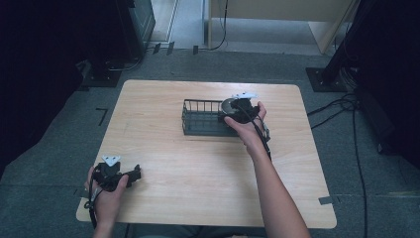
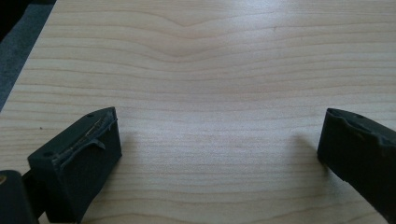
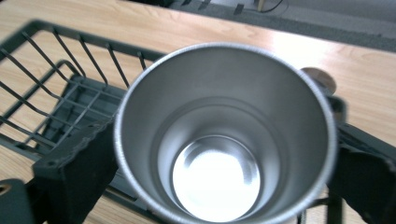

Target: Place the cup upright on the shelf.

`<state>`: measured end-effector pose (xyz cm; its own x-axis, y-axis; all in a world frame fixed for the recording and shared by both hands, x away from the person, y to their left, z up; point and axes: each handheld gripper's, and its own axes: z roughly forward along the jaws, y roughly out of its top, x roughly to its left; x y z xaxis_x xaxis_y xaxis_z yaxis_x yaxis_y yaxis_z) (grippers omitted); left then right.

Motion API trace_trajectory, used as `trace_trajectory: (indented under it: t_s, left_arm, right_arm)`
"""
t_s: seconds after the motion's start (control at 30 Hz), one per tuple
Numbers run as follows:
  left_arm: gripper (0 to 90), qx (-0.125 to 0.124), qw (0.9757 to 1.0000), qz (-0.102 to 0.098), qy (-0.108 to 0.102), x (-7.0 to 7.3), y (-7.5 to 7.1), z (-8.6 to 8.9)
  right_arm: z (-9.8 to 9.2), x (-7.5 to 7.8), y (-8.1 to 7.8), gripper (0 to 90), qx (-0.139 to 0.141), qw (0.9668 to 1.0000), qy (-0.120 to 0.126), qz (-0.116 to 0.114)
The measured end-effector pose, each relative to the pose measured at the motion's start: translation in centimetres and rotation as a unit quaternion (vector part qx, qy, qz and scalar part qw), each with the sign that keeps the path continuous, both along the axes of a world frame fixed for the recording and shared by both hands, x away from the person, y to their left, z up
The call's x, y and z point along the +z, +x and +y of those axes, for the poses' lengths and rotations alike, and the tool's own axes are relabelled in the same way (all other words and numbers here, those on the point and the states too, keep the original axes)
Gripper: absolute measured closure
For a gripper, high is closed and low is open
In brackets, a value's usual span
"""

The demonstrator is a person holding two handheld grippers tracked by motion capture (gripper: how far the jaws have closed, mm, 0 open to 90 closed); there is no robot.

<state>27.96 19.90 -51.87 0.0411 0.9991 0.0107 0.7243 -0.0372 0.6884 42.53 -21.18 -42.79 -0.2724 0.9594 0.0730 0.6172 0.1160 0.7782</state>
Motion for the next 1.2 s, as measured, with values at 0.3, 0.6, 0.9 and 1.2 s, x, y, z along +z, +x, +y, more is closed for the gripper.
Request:
trace_trajectory:
  t_s: [0.3, 0.6, 0.9, 1.2]
  left_arm:
    - [0.0, 0.000, 1.0000, 0.000, 0.000, 0.0, 0.0, 0.0]
    - [0.0, 0.000, 1.0000, 0.000, 0.000, 0.0, 0.0, 0.0]
    - [0.0, 0.000, 1.0000, 0.000, 0.000, 0.0, 0.0, 0.0]
    - [0.0, 0.000, 1.0000, 0.000, 0.000, 0.0, 0.0, 0.0]
  right_arm:
    - [-0.7, 2.0, -1.8, 0.0, 0.014, 0.9996, 0.020, -0.015]
    - [-2.2, 2.3, -3.9, 0.0, 0.004, 0.9996, 0.016, -0.024]
    - [-4.3, 1.4, -6.3, 0.0, -0.012, 0.9994, 0.015, -0.028]
    - [-6.3, -0.3, -8.5, 0.0, -0.028, 0.9994, 0.008, -0.020]
